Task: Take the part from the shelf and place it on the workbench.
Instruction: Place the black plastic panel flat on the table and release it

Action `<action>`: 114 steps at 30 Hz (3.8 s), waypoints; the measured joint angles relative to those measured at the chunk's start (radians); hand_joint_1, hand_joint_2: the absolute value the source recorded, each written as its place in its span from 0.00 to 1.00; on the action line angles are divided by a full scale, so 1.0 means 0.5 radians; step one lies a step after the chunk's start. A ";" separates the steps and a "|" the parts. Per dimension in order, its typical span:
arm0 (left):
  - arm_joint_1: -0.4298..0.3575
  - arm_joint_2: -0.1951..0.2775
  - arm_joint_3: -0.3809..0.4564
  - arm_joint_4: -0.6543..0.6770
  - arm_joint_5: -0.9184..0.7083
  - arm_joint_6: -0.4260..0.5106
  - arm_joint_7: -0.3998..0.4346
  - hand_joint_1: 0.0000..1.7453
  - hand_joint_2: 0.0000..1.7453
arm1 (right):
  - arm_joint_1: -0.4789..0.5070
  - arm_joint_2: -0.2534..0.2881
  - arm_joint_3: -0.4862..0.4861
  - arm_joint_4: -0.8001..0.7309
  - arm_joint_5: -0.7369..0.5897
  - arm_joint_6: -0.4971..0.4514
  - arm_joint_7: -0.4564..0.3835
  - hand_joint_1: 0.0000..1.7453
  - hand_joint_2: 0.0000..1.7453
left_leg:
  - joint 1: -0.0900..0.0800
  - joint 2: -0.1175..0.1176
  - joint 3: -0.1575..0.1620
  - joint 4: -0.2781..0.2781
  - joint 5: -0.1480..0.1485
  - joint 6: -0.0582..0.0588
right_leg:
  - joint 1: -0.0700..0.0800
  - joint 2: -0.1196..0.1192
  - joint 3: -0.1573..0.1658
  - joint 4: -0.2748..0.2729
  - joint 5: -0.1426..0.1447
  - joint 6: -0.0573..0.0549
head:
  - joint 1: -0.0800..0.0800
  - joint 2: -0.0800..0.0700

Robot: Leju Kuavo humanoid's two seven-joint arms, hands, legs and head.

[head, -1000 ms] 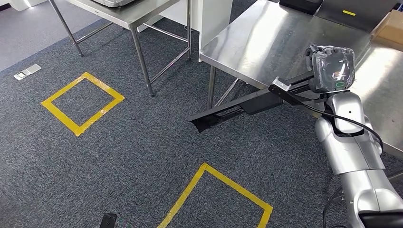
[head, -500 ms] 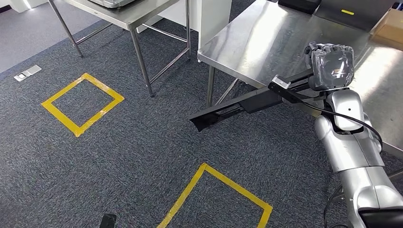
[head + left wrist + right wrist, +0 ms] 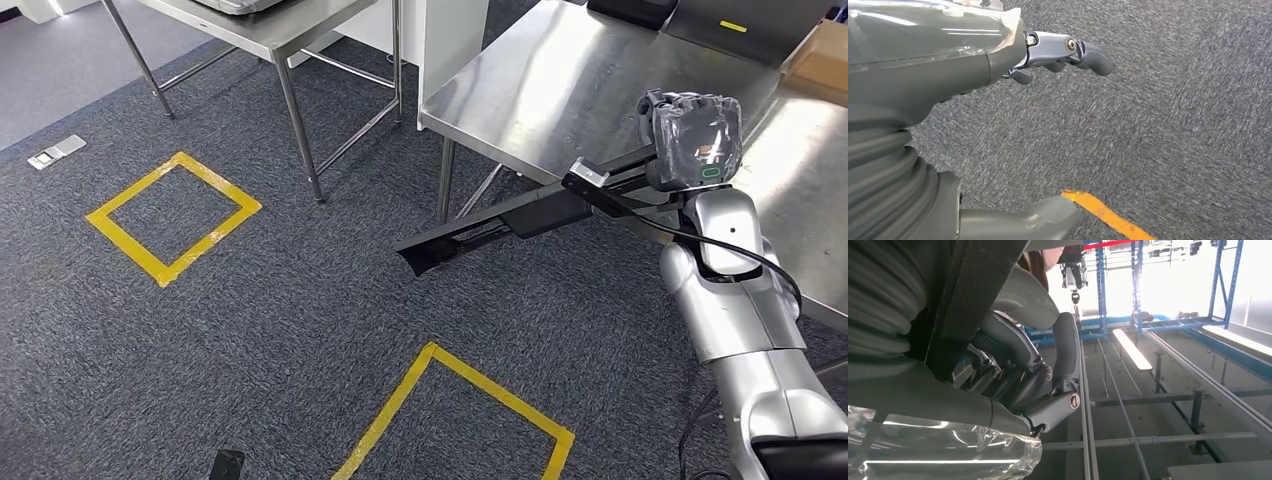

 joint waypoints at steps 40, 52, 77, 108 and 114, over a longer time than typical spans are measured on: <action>0.016 -0.013 0.004 0.001 -0.010 0.003 -0.003 0.00 1.00 | -0.001 -0.015 0.031 0.019 -0.009 -0.003 0.007 1.00 1.00 | 0.018 0.146 0.035 -0.013 -0.022 -0.067 | 0.044 -0.116 0.045 -0.008 -0.016 -0.028 | 0.012 0.000; 0.021 -0.006 0.004 0.001 -0.029 0.004 -0.009 0.00 1.00 | 0.010 -0.001 0.044 0.018 -0.008 0.003 0.019 1.00 1.00 | 0.074 0.000 -0.170 0.505 -0.262 -0.167 | 0.006 0.087 0.066 -0.075 0.041 -0.125 | 0.003 0.000; 0.002 -0.008 0.004 0.001 -0.071 -0.008 -0.003 0.00 1.00 | 0.032 -0.032 0.051 0.016 0.018 -0.001 0.026 1.00 1.00 | 0.048 0.029 0.024 0.014 -0.034 -0.066 | 0.036 -0.003 0.089 -0.062 -0.011 -0.041 | 0.030 0.000; -0.014 0.006 0.003 0.001 -0.185 -0.056 0.103 0.00 1.00 | -0.153 0.305 0.153 0.379 -0.561 0.251 -0.388 1.00 1.00 | 0.028 0.025 0.016 0.001 -0.016 -0.105 | 0.051 -0.004 0.074 -0.058 -0.001 -0.062 | 0.031 0.000; -0.015 0.018 0.003 0.001 -0.211 -0.052 0.106 0.00 1.00 | -0.260 0.413 0.202 0.497 -0.619 0.307 -0.441 1.00 1.00 | 0.027 0.025 0.016 0.001 -0.015 -0.104 | 0.051 -0.005 0.073 -0.058 -0.001 -0.062 | 0.031 0.000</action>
